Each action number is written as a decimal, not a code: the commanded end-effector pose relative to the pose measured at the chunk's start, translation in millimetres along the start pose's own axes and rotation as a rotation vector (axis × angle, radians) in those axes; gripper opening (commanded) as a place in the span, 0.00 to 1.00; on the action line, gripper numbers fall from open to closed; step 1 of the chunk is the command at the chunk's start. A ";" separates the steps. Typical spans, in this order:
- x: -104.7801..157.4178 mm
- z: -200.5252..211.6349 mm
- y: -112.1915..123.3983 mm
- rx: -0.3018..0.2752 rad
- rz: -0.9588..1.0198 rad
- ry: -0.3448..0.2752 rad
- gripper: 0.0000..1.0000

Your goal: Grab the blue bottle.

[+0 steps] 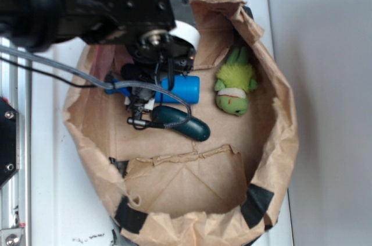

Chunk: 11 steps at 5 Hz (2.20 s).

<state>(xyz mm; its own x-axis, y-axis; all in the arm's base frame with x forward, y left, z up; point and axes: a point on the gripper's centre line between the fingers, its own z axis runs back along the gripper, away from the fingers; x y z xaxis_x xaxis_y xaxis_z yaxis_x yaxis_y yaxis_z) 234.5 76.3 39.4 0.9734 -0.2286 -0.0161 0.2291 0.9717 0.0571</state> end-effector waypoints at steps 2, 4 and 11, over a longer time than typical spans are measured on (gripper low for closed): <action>-101.3 7.4 1.3 0.057 -0.009 -0.063 0.00; -108.8 19.7 2.7 0.018 -0.013 -0.082 1.00; -25.3 9.0 8.1 0.024 0.087 -0.006 1.00</action>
<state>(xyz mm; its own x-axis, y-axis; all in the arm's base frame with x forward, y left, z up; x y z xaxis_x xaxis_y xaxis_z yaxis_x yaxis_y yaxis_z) 203.7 87.4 38.7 0.9903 -0.1334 -0.0384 0.1356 0.9889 0.0605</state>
